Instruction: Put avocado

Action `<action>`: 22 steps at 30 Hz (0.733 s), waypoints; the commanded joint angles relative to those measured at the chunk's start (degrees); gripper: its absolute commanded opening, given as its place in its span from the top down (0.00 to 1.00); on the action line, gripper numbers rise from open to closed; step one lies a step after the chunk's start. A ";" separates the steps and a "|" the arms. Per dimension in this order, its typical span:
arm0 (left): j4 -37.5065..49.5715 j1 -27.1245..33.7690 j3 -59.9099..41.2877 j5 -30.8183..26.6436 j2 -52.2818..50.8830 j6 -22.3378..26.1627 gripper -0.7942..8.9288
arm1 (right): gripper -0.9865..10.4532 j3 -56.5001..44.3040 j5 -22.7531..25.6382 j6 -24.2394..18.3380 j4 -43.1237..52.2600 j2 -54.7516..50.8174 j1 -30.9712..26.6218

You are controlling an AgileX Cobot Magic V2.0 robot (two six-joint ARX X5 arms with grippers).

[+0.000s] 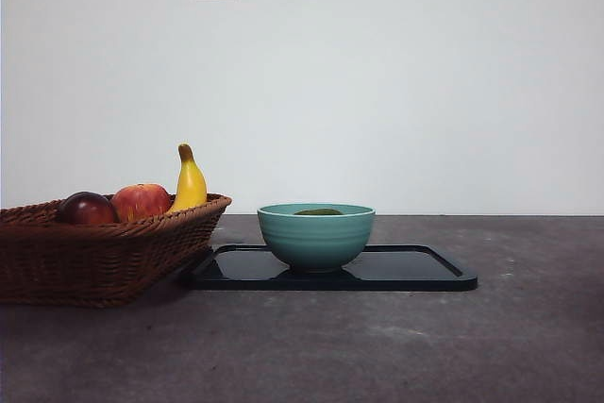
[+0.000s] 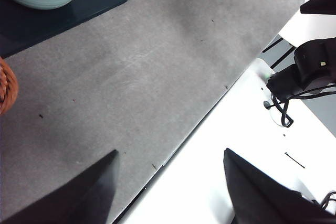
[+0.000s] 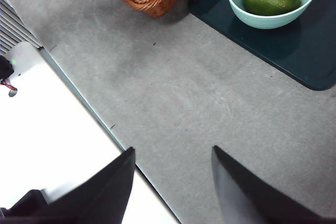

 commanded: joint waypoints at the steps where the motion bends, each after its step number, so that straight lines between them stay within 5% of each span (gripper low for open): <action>1: 0.79 -0.24 0.42 0.15 0.31 1.07 0.77 | 0.80 0.20 -0.17 0.61 0.50 0.33 0.42; 4: 0.79 -0.24 0.42 0.15 0.31 1.09 0.92 | 0.91 0.20 -0.17 0.57 0.50 0.33 0.42; 22: 0.76 -0.24 0.44 0.15 0.31 1.09 0.91 | 0.91 0.20 0.00 0.59 0.59 0.33 0.39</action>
